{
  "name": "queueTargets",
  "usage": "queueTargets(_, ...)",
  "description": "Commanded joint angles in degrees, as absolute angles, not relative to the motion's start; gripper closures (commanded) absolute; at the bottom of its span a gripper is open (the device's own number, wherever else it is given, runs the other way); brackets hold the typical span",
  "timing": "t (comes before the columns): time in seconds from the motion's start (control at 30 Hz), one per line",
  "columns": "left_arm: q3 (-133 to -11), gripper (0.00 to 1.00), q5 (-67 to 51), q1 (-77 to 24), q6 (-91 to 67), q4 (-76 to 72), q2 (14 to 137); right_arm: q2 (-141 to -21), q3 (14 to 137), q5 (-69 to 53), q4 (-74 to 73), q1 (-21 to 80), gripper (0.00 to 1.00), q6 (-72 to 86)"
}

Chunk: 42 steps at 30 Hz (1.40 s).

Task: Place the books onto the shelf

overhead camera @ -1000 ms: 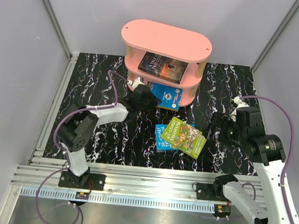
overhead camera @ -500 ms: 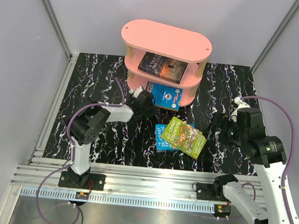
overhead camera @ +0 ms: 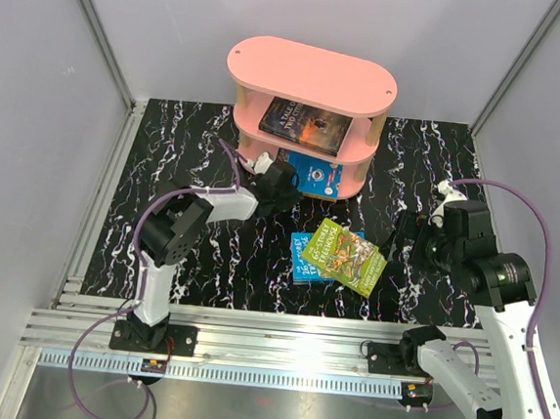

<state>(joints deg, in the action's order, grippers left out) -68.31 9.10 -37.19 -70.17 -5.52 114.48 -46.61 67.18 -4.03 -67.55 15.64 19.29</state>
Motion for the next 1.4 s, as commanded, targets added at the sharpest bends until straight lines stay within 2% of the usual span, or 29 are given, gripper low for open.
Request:
queueTargets(0.0, -72.85, 1.0, 12.13, -37.09, -71.54, -5.98, 116.27, -47.02, 67.76, -4.22, -66.01, 15.82, 0.0, 18.46)
queueTargets(0.17, -79.18, 1.0, 12.22, -37.0, -71.01, -3.52, 119.35, -47.37, 67.68, -4.3, -66.01, 15.82, 0.0, 18.37)
queueTargets(0.43, -81.65, 1.0, 13.27, -35.25, -71.02, -1.06, 120.41, -47.55, 67.59, -4.31, -65.92, 15.82, 0.0, 18.28)
queueTargets(0.73, -72.79, 1.0, 14.68, -31.12, -70.84, -2.11, 115.49, -47.46, 67.33, -4.83, -65.39, 15.82, 0.0, 18.02)
queueTargets(1.13, -69.34, 0.99, 14.25, -26.02, -67.07, -2.47, 110.13, -47.81, 66.54, -5.97, -64.95, 16.44, 0.0, 18.02)
queueTargets(1.2, -70.13, 0.93, 11.27, -25.32, -64.0, -1.41, 108.64, -48.95, 65.4, -7.37, -64.78, 16.7, 0.0, 18.1)
queueTargets(1.3, -72.24, 0.73, 0.64, -24.52, -58.9, 2.44, 108.19, -51.93, 65.21, -6.86, -64.78, 17.14, 0.0, 18.63)
queueTargets(1.37, -71.46, 0.51, -4.2, -24.78, -56.53, 2.9, 107.32, -54.75, 66.0, -8.16, -64.6, 17.14, 0.0, 20.03)
